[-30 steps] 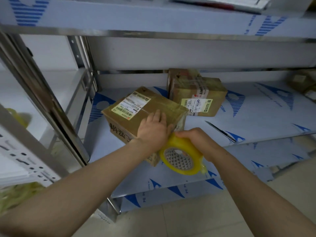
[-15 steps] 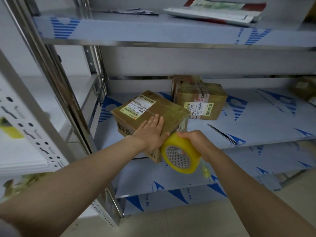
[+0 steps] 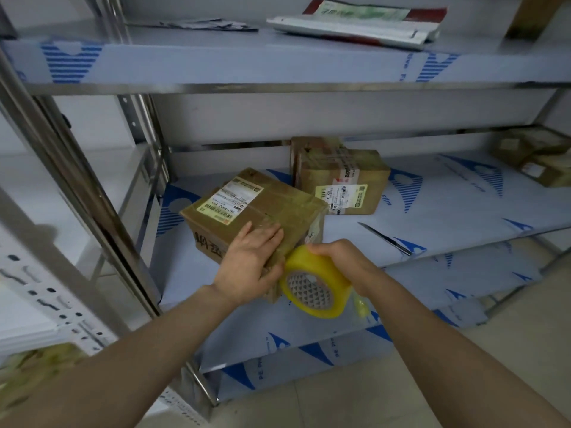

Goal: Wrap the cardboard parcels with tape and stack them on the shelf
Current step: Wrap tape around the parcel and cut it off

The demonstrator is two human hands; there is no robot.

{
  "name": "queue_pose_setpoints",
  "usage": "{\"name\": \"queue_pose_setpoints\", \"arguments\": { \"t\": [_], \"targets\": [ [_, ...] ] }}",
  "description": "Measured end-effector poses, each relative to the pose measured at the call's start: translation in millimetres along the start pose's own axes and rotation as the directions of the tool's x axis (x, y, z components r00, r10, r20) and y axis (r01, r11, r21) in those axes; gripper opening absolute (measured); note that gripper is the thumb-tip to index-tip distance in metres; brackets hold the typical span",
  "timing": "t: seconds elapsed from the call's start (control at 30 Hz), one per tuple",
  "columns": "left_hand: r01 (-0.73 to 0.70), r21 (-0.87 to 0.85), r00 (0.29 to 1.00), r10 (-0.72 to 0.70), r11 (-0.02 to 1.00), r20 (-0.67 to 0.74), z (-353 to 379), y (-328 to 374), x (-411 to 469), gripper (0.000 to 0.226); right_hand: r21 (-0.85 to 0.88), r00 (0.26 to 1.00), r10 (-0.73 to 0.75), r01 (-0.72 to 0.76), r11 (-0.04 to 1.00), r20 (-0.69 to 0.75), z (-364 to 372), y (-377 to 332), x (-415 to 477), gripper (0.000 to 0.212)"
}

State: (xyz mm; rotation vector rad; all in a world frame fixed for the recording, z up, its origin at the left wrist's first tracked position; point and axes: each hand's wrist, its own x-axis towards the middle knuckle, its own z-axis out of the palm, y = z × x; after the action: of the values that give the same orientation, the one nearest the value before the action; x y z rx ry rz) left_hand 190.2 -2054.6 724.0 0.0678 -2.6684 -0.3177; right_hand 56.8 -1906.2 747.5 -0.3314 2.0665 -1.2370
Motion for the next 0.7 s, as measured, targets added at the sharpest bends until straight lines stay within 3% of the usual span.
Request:
{"name": "queue_pose_setpoints", "arguments": {
  "t": [0.23,0.37,0.53,0.6,0.7],
  "targets": [
    [-0.013,0.165,0.999,0.007,0.986,0.035,-2,1,-11,0.058,0.054,0.999,-0.041,0.043,0.998,-0.023,2,14,-9,0.053],
    [-0.019,0.198,0.998,0.031,0.98,-0.055,-7,18,0,0.043,0.16,0.999,-0.038,0.043,0.986,-0.037,-5,11,-24,0.054],
    [0.063,-0.039,0.997,-0.065,0.997,-0.04,-36,34,20,0.045,0.311,0.979,-0.167,0.124,0.942,0.117,-39,-10,-61,0.041],
    [0.1,-0.165,0.993,-0.11,0.981,-0.048,-55,37,36,0.044,0.404,0.934,-0.295,0.194,0.894,0.204,-56,-32,-77,0.041],
    [0.218,-0.371,0.966,-0.253,0.903,-0.047,-81,34,55,0.034,0.513,0.858,-0.469,0.312,0.8,0.21,-70,-75,-95,0.029]
  ]
}}
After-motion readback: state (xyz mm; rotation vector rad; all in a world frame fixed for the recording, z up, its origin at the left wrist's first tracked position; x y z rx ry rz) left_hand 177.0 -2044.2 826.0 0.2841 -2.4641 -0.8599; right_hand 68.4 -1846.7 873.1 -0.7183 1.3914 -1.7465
